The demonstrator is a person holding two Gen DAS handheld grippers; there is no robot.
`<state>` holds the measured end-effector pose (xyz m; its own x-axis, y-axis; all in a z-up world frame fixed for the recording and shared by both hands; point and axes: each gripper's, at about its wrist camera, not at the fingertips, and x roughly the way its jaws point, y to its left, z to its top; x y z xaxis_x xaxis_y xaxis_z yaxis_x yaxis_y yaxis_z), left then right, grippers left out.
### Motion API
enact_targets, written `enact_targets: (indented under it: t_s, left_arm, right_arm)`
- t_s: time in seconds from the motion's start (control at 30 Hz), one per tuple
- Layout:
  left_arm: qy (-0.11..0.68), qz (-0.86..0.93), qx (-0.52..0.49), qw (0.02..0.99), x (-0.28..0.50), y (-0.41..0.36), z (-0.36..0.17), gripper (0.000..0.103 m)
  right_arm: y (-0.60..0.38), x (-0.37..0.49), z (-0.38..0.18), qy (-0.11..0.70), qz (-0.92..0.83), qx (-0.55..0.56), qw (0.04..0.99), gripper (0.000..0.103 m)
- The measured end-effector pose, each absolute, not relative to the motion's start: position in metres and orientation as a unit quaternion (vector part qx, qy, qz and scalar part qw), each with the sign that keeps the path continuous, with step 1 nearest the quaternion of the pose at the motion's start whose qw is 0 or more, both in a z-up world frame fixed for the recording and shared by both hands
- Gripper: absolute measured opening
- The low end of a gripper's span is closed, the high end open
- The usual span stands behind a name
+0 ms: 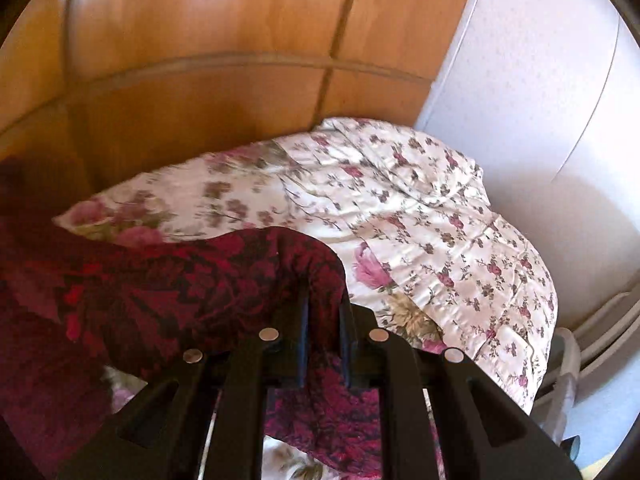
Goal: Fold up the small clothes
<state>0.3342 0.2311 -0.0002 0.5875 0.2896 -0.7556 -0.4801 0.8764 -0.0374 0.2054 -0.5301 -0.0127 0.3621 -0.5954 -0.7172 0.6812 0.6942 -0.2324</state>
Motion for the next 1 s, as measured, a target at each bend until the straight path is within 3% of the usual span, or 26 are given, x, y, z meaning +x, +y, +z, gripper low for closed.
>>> enact_targets:
  t_s: [0.1, 0.17, 0.2, 0.23, 0.27, 0.3, 0.47, 0.63, 0.83, 0.87, 0.9, 0.93, 1.0]
  left_arm:
    - [0.411, 0.237, -0.121, 0.872, 0.346, 0.233, -0.011, 0.020]
    - [0.408, 0.238, -0.118, 0.874, 0.343, 0.227, -0.013, 0.041]
    - [0.399, 0.240, -0.115, 0.878, 0.340, 0.223, -0.012, 0.067]
    - [0.384, 0.240, -0.110, 0.885, 0.334, 0.218, -0.010, 0.079]
    - [0.367, 0.237, -0.104, 0.894, 0.326, 0.211, -0.007, 0.079]
    - [0.359, 0.223, -0.099, 0.901, 0.317, 0.202, -0.005, 0.079]
    - [0.373, 0.058, -0.128, 0.917, 0.261, 0.158, -0.018, 0.079]
    - [0.436, -0.125, -0.184, 0.872, 0.202, 0.108, -0.062, 0.079]
    - [0.490, -0.216, -0.281, 0.797, 0.171, 0.075, -0.109, 0.077]
    - [0.487, -0.218, -0.286, 0.796, 0.169, 0.072, -0.109, 0.074]
    - [0.486, -0.222, -0.282, 0.797, 0.167, 0.066, -0.109, 0.060]
    - [0.492, -0.230, -0.277, 0.793, 0.167, 0.061, -0.109, 0.035]
    - [0.498, -0.236, -0.264, 0.791, 0.165, 0.051, -0.109, 0.020]
  right_arm:
    - [-0.533, 0.214, -0.016, 0.418, -0.395, 0.050, 0.817, 0.019]
    - [-0.533, 0.215, -0.014, 0.410, -0.407, 0.046, 0.815, 0.034]
    - [-0.531, 0.212, -0.011, 0.403, -0.410, 0.043, 0.817, 0.037]
    - [-0.529, 0.207, -0.006, 0.394, -0.409, 0.045, 0.822, 0.048]
    - [-0.526, 0.200, -0.001, 0.384, -0.404, 0.049, 0.829, 0.066]
    - [-0.523, 0.195, 0.004, 0.375, -0.402, 0.050, 0.834, 0.072]
    - [-0.481, 0.139, 0.020, 0.349, -0.334, 0.083, 0.872, 0.086]
    - [-0.421, 0.094, -0.020, 0.430, -0.157, 0.158, 0.875, 0.085]
    - [-0.373, 0.063, -0.073, 0.483, -0.057, 0.237, 0.841, 0.076]
    - [-0.371, 0.063, -0.077, 0.485, -0.052, 0.245, 0.838, 0.072]
    - [-0.366, 0.062, -0.081, 0.485, -0.050, 0.247, 0.837, 0.071]
    - [-0.361, 0.063, -0.081, 0.480, -0.053, 0.241, 0.842, 0.068]
    - [-0.356, 0.065, -0.079, 0.477, -0.042, 0.242, 0.844, 0.053]
